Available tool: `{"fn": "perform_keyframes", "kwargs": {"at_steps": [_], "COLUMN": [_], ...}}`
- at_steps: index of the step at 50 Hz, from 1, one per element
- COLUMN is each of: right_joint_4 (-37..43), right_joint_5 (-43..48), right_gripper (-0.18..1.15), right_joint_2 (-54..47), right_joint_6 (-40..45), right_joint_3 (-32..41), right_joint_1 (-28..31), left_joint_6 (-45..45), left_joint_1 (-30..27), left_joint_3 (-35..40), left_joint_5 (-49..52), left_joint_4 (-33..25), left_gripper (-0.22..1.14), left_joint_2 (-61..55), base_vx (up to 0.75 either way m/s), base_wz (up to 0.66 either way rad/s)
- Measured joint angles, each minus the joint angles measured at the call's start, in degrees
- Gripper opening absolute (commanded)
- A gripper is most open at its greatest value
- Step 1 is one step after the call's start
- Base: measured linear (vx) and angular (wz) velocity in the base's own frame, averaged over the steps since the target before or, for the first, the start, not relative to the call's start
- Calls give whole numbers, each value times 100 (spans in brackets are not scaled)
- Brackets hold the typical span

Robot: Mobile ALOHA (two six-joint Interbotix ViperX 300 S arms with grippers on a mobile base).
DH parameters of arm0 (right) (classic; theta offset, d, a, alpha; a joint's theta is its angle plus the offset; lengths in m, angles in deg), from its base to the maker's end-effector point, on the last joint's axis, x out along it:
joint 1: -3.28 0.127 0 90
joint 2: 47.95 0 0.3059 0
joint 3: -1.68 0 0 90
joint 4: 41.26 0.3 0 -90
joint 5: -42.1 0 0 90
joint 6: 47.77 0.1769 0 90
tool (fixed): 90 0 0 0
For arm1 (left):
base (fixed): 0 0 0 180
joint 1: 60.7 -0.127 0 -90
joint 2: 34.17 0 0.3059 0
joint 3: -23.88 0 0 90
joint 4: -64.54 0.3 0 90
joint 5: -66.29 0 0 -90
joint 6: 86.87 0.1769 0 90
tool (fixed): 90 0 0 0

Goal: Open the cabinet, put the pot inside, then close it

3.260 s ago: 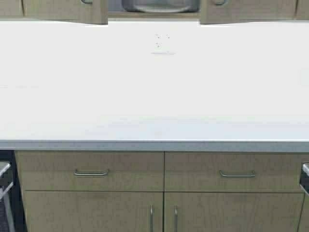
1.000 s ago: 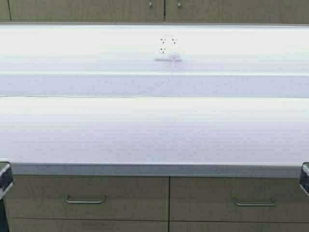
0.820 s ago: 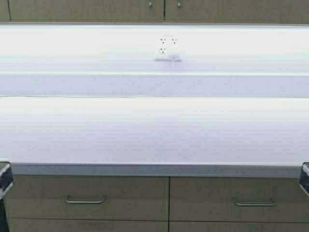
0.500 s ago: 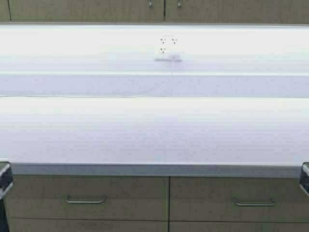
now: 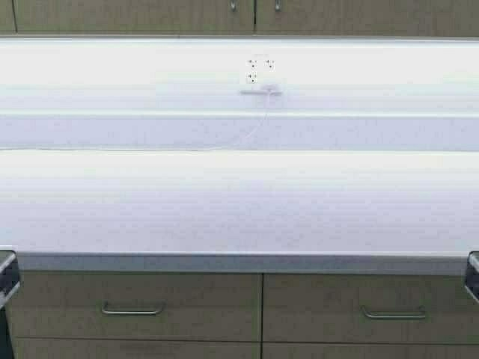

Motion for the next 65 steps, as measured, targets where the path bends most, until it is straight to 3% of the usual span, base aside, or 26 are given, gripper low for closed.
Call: {"fn": "perform_keyframes", "kwargs": {"at_steps": [65], "right_joint_4": [0], "right_joint_5": [-70], "right_gripper": [6], "right_joint_2": [88], "right_joint_6": [0], "right_joint_3": [-53], "right_joint_1": [0], "left_joint_6": [0], "left_joint_1": [9], "left_joint_3": [0], "left_joint_5": [-18], "left_joint_4": [0], "left_gripper": [3], "left_joint_2": [97], "base_vx": [0], "base_wz": [0]}}
